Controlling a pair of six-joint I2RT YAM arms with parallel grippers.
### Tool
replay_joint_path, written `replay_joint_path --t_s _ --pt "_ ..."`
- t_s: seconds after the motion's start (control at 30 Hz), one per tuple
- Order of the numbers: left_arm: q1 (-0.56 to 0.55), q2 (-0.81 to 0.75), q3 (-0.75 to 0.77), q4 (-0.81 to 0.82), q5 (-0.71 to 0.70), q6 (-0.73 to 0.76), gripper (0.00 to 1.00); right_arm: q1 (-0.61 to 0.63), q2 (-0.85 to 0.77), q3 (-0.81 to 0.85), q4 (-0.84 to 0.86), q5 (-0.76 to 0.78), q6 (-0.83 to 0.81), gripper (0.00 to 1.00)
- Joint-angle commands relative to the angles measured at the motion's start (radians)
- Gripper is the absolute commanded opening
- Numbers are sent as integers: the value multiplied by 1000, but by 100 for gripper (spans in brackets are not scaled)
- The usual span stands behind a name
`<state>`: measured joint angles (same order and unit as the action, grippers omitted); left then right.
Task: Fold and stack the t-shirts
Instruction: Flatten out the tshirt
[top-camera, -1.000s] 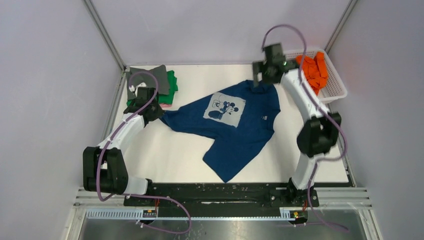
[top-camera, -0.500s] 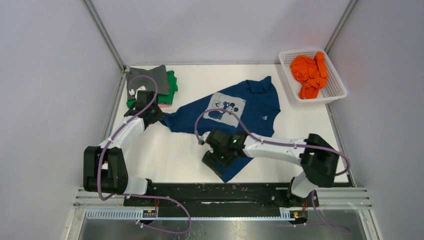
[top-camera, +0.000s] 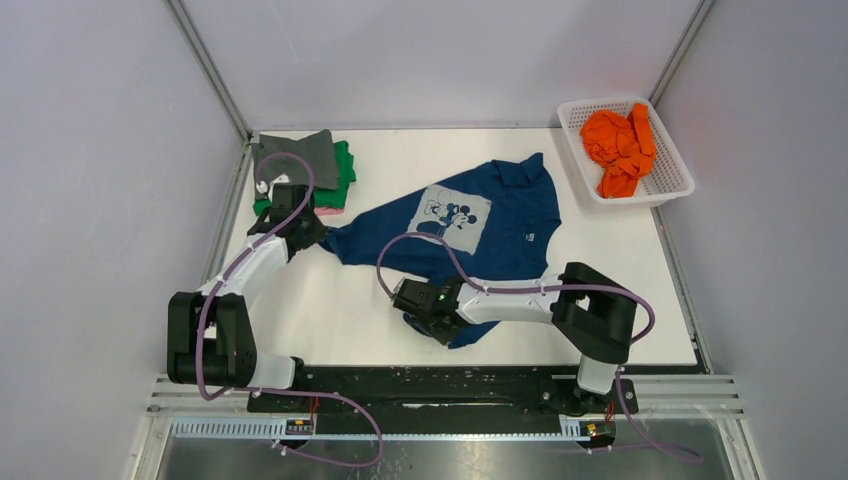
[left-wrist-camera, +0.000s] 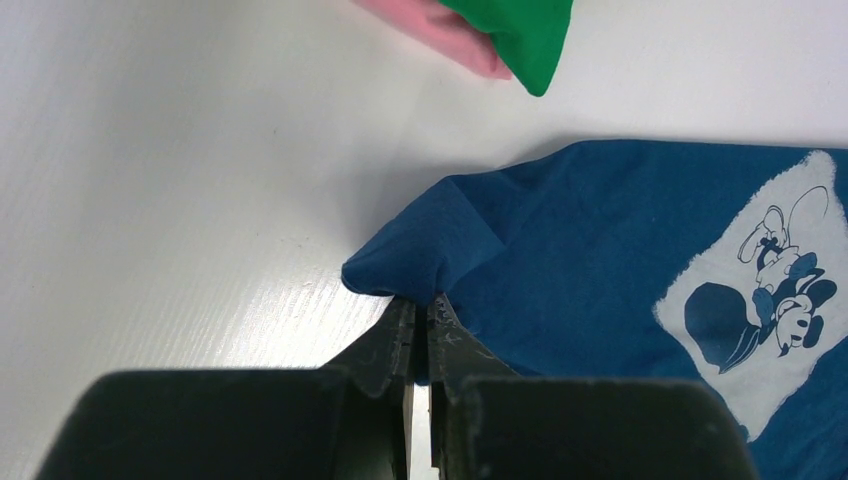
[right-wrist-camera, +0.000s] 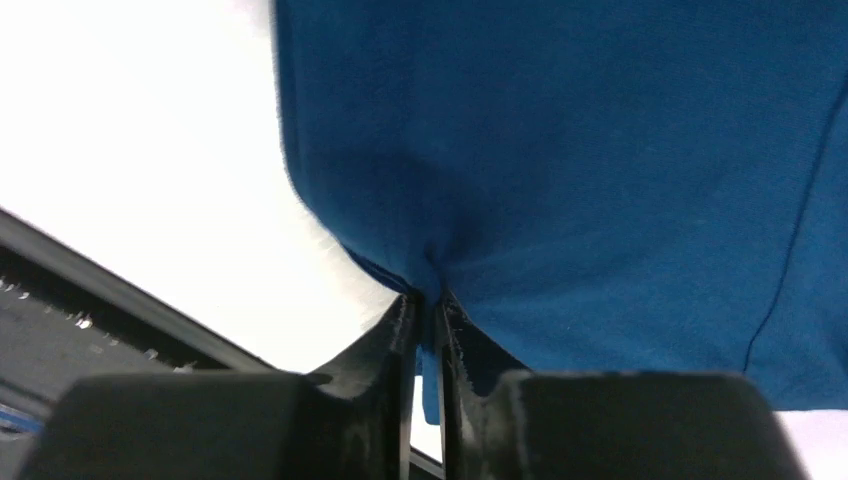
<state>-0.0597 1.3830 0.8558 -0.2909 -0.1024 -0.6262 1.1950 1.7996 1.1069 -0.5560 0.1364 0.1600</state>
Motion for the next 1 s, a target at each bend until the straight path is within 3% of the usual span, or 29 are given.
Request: replay_joint_path --t_s 0.0,0.27,0.47,0.6,0.7,0.87,0.97 --pt "8 -20 -6 39 11 -6 0 -14 -6 -67 -10 251 102 0" --pt "7 -33 18 30 76 -13 0 -275 -353 -165 56 338 119 0" --pt "5 -122 120 -42 98 -20 0 -506 -543 -27 72 487 -40 0" --pt "-3 -252 185 -87 98 -21 0 -528 -631 91 77 646 -325 0" --pt "-18 -362 232 -113 98 -27 0 -528 -696 179 70 705 -434 0" --pt "-39 -544 332 -126 146 -15 0 -528 -840 321 91 643 -559 0" --pt "-42 -635 394 -142 195 -7 0 -529 -910 436 80 518 -610 0"
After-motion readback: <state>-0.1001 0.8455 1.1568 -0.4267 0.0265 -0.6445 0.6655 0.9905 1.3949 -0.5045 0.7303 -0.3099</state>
